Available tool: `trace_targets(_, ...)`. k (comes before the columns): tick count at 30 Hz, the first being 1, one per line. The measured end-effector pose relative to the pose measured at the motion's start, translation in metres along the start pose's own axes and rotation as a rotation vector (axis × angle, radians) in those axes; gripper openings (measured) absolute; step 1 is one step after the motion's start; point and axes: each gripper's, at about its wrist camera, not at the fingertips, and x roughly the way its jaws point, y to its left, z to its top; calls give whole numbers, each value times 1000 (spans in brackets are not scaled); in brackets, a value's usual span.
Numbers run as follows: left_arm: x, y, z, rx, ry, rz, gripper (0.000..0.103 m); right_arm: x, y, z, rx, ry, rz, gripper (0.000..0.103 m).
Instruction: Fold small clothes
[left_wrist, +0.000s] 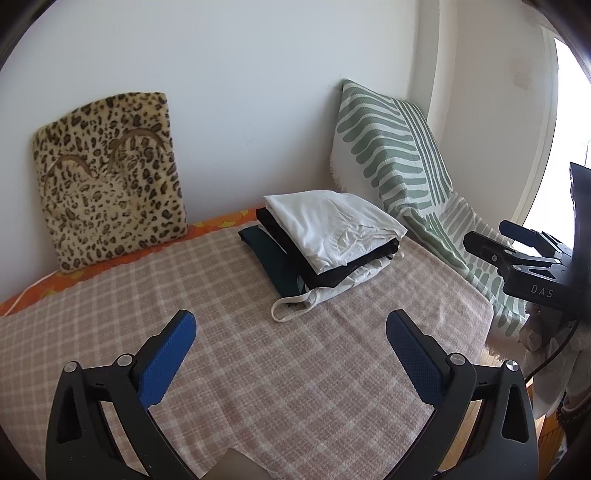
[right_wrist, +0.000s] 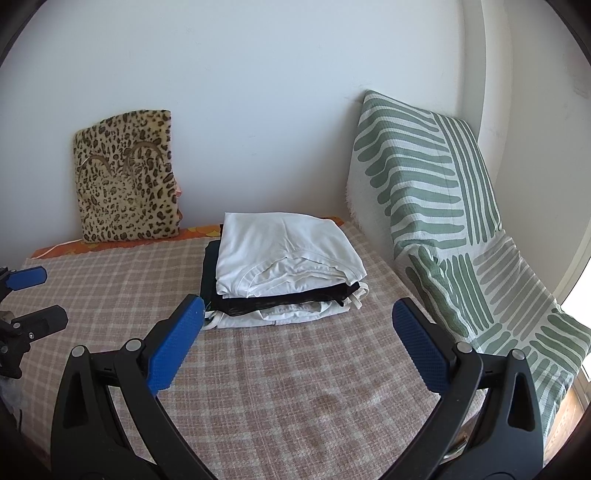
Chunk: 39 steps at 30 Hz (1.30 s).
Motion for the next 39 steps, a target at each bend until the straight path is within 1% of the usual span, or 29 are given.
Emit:
trace_targets(5, 1, 0, -2, 6, 7, 6, 102, -2, 1, 0, 1, 2, 1, 103)
trace_targets(9, 2, 1, -3, 5, 9, 7, 102, 5, 3, 1, -8, 6, 15, 103)
trace_targets(14, 1, 2, -5, 18, -1, 13, 102, 8, 4, 1, -14, 9, 20, 103)
trace_targets(22, 2, 4, -4, 14, 4, -3, 102, 9, 5, 0, -17, 8, 22, 103)
trace_targets(32, 0, 2, -5, 18, -8, -8, 102, 10, 7, -1, -23, 6, 27, 103)
trace_targets(39, 1, 2, -5, 19, -2, -8, 102, 14, 8, 2, -27, 9, 39, 103)
